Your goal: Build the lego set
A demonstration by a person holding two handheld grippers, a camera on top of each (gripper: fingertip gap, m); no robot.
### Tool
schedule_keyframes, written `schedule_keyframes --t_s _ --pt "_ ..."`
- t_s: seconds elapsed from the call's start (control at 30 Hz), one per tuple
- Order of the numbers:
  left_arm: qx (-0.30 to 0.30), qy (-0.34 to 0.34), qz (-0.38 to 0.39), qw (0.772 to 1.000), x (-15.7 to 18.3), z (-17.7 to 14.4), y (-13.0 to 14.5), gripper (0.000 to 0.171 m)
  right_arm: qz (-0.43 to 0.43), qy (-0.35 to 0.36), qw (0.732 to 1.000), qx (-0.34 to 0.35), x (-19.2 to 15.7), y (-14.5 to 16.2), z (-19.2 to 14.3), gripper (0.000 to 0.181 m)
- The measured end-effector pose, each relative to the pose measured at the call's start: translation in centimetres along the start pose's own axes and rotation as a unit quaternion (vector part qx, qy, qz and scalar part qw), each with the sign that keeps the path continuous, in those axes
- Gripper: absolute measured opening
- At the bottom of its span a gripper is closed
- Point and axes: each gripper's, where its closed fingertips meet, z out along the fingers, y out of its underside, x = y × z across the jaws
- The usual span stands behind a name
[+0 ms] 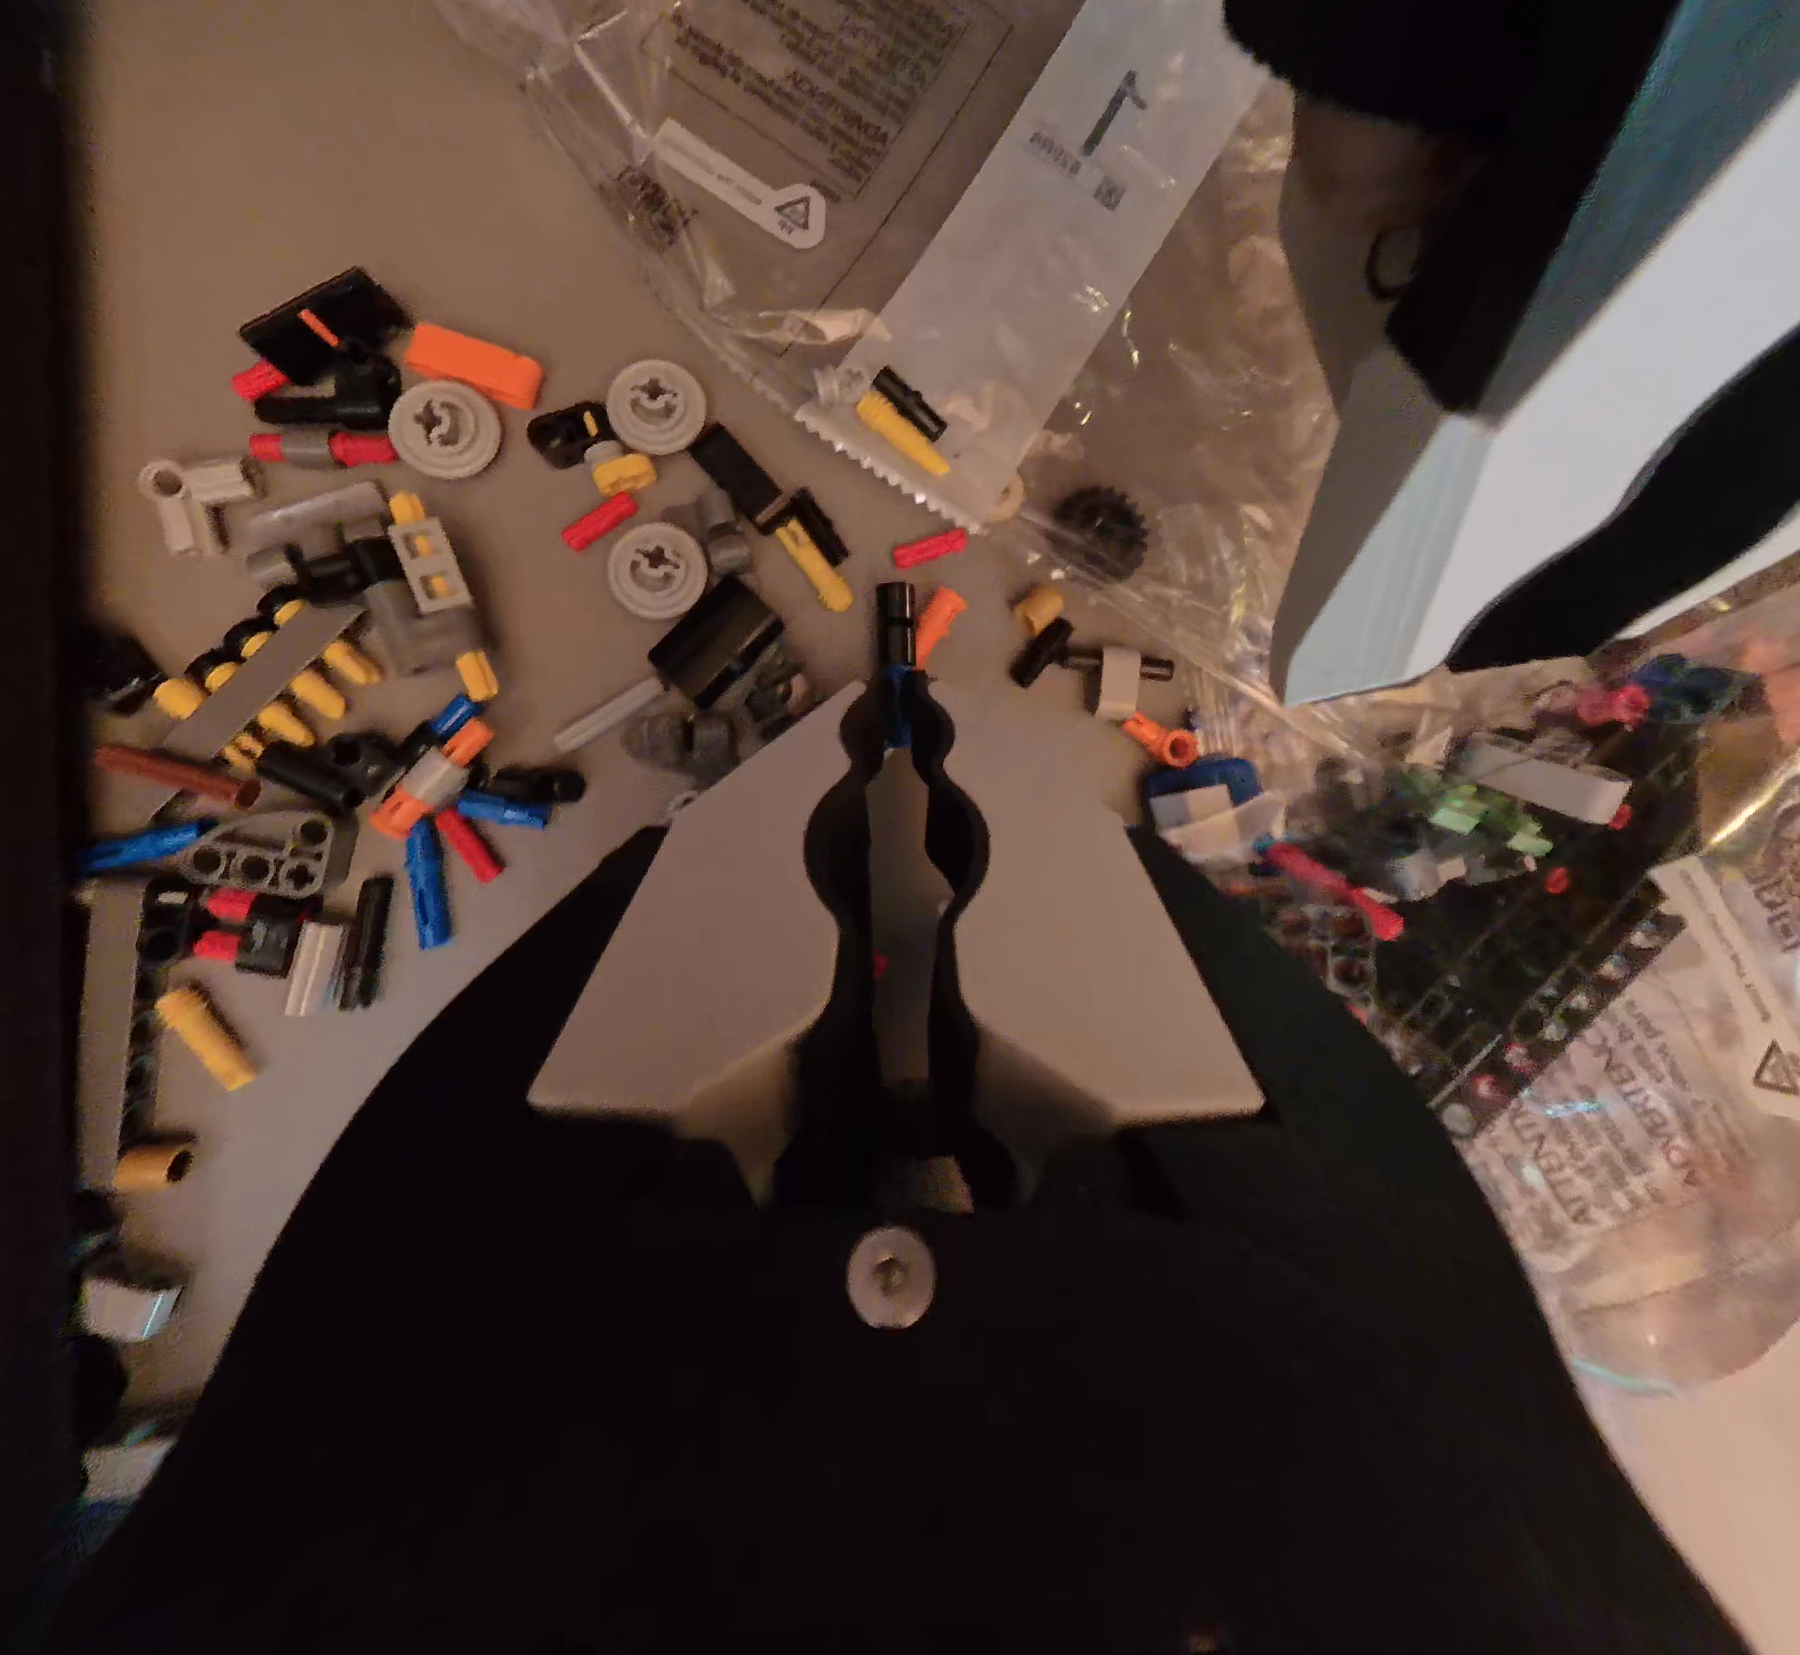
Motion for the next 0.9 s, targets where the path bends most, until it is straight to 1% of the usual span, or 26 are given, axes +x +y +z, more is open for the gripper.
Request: schedule_keyframes --t_s 0.2,0.27,0.33,0.4,0.47,0.53,0.57,0.63,0.7,0.73,0.8,0.9 --pt "0.003 0.000 -0.001 1.000 0.0 -0.1 0.0 0.028 -0.005 -0.058 0.998 -0.006 -1.8 1.2 -1.2 0.001" --pt "0.004 -0.001 -0.002 1.000 -0.1 -0.2 0.0 0.028 -0.004 -0.044 0.999 0.011 -1.4 0.8 -1.6 0.003" --pt "0.006 -0.001 -0.002 1.000 -0.1 -0.3 0.0 0.028 -0.004 -0.035 0.999 0.024 -1.1 0.3 -2.0 0.011" --pt "0.008 -0.003 -0.002 1.000 -0.2 -0.4 0.0 0.028 -0.004 -0.013 0.999 0.034 -0.3 0.2 -2.5 0.014" --pt "0.010 -0.003 -0.002 1.000 -0.2 -0.5 -0.1 0.028 0.000 0.028 0.998 0.055 1.2 -0.2 -3.5 0.020" --pt "0.012 -0.004 -0.003 1.000 -0.2 -0.6 -0.1 0.028 0.006 0.088 0.993 0.083 3.3 -0.6 -5.5 0.022" --pt "0.012 -0.003 -0.003 1.000 -0.2 -0.6 -0.1 0.028 0.010 0.118 0.987 0.104 4.3 -0.8 -7.0 0.022" --pt "0.016 -0.003 -0.002 1.000 -0.2 -0.7 -0.2 0.028 0.030 0.201 0.965 0.166 7.1 -1.4 -11.3 0.021" --pt "0.021 -0.003 -0.002 1.000 -0.2 -0.9 -0.3 0.028 0.062 0.284 0.933 0.213 9.6 -0.6 -16.2 0.024" --pt "0.022 -0.003 -0.001 1.000 -0.2 -0.9 -0.3 0.028 0.080 0.333 0.911 0.228 10.9 0.4 -18.7 0.026" --pt "0.023 -0.002 0.000 1.000 -0.2 -0.9 -0.4 0.028 0.121 0.420 0.868 0.235 13.0 3.5 -23.4 0.029" --pt "0.025 0.000 0.001 1.000 -0.1 -0.8 -0.5 0.028 0.179 0.532 0.789 0.249 14.8 8.6 -30.4 0.030"
